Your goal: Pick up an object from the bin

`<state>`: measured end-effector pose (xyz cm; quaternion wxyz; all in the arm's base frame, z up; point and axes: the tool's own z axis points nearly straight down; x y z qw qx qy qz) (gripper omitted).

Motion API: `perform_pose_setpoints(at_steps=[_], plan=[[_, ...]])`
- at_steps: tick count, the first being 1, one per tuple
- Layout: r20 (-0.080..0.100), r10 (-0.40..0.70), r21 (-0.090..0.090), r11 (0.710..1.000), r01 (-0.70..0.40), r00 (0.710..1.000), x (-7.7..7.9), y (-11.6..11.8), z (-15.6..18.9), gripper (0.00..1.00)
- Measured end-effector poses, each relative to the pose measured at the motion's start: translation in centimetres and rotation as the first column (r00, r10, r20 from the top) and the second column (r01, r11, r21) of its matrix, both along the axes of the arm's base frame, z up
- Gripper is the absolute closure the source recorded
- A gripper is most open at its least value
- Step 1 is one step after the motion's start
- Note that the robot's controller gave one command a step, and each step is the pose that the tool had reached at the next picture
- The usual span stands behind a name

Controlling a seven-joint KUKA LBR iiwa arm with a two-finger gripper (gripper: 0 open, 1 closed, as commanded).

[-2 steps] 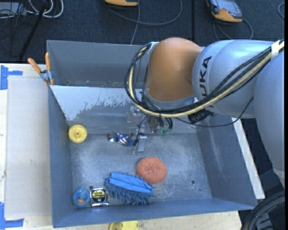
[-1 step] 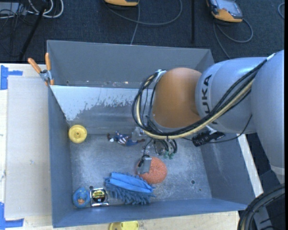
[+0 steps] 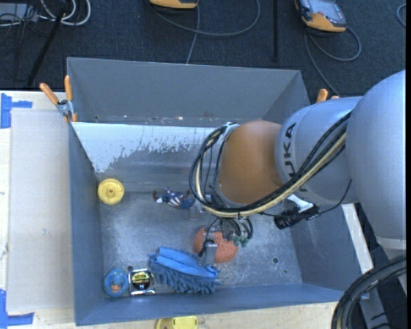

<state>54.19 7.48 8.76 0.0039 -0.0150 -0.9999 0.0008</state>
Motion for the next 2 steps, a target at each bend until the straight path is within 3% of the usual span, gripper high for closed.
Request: perform_pose_setpoints(at_steps=[1, 2], plan=[[0.006, 0.033, 0.002, 0.999, -0.033, 0.999, -4.24, -5.9, 2.28, 1.0], [0.006, 0.032, 0.002, 0.999, -0.032, 0.999, -4.24, -5.9, 2.28, 1.0]])
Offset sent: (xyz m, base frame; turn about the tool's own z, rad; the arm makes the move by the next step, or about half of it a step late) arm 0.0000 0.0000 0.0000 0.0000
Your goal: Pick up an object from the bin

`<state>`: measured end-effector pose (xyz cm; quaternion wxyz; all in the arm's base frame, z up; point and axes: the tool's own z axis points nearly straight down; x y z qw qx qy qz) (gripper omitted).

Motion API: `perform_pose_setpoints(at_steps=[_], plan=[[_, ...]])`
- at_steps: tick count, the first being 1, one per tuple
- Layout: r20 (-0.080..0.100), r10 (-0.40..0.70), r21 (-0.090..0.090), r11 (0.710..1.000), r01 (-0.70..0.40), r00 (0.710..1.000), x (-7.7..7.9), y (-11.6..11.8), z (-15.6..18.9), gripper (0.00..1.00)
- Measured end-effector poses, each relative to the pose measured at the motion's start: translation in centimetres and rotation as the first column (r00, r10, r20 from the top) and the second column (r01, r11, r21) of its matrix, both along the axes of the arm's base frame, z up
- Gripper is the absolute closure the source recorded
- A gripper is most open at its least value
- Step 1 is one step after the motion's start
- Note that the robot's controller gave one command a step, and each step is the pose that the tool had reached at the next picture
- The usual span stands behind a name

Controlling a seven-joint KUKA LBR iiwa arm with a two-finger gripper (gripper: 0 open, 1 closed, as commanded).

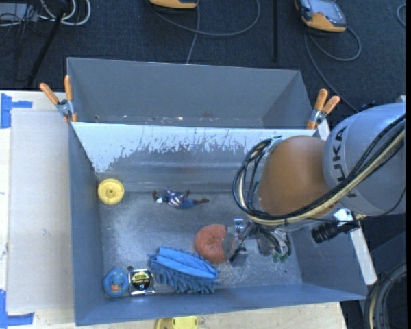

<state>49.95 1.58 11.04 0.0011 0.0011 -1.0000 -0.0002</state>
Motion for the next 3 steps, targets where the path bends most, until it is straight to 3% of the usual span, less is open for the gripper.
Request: perform_pose_setpoints(at_steps=[1, 2, 3], plan=[[-0.003, 0.006, 0.0, 1.0, -0.006, 1.0, 1.1, -0.1, 5.5, 1.0], [0.002, 0.006, 0.0, 1.0, -0.006, 1.0, 1.7, 0.0, 7.5, 1.0], [-0.004, 0.235, 0.002, 0.972, -0.235, 0.972, 1.0, 2.5, -1.6, 0.0]])
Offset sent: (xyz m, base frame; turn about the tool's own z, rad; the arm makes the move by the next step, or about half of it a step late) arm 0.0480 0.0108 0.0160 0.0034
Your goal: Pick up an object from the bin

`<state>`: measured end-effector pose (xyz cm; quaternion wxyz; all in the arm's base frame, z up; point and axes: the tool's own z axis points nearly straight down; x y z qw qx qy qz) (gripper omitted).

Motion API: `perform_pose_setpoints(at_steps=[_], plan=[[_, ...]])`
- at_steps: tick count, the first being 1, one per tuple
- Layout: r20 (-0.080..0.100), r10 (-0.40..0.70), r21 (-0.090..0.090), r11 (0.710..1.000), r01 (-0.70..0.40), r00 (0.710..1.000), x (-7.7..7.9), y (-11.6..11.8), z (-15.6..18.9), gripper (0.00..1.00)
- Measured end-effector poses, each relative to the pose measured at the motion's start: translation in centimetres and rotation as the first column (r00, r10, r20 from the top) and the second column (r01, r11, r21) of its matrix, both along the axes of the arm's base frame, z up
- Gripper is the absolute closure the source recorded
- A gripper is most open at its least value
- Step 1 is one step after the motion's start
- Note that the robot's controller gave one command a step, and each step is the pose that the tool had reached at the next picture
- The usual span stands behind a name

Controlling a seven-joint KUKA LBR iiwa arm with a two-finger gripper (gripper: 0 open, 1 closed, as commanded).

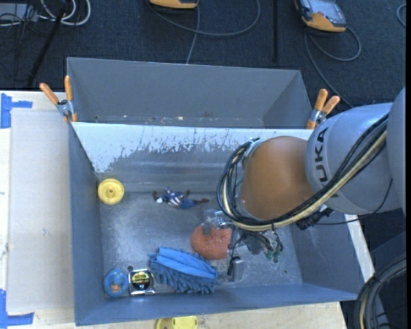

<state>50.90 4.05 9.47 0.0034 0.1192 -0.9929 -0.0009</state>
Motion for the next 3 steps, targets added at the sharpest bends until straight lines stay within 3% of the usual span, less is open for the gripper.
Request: perform_pose_setpoints(at_steps=[2, 3], plan=[[0.007, -0.055, 0.0, 0.998, 0.055, 0.998, 0.7, -0.7, -0.7, 0.0], [0.008, -0.241, 0.001, 0.971, 0.241, 0.971, 2.6, -4.4, -1.3, 0.0]])
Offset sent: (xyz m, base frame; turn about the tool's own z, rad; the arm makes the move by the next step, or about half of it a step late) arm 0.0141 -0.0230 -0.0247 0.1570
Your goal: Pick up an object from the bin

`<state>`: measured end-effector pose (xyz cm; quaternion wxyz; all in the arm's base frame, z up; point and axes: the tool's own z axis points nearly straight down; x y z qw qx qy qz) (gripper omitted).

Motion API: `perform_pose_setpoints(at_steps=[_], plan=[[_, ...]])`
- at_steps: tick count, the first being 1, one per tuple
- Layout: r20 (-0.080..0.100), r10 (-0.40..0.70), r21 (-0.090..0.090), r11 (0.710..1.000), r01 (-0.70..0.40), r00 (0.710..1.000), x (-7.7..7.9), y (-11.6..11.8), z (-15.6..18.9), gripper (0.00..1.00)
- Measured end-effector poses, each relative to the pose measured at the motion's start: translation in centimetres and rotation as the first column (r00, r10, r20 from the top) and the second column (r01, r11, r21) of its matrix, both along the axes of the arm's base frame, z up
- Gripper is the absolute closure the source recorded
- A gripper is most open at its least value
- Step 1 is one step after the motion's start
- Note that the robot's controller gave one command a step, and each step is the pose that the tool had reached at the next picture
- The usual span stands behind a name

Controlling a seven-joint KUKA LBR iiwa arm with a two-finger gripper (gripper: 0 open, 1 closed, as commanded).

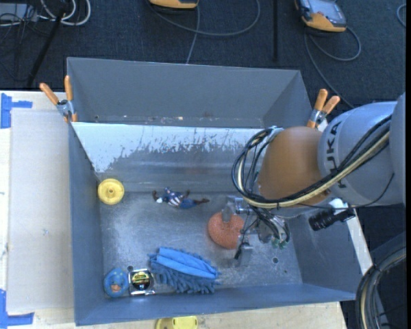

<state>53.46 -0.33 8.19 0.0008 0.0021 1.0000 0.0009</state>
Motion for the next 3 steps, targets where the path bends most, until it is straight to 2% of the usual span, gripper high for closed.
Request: perform_pose_setpoints(at_steps=[1, 2, 3], plan=[[0.009, 0.029, -0.006, 1.0, -0.029, 1.0, 0.8, -1.2, -0.2, 1.0], [0.009, 0.032, -0.005, 0.999, -0.032, 0.999, 0.9, -1.0, -0.2, 1.0], [-0.001, 0.019, -0.001, 1.0, -0.019, 1.0, -1.2, -3.0, 12.6, 1.0]])
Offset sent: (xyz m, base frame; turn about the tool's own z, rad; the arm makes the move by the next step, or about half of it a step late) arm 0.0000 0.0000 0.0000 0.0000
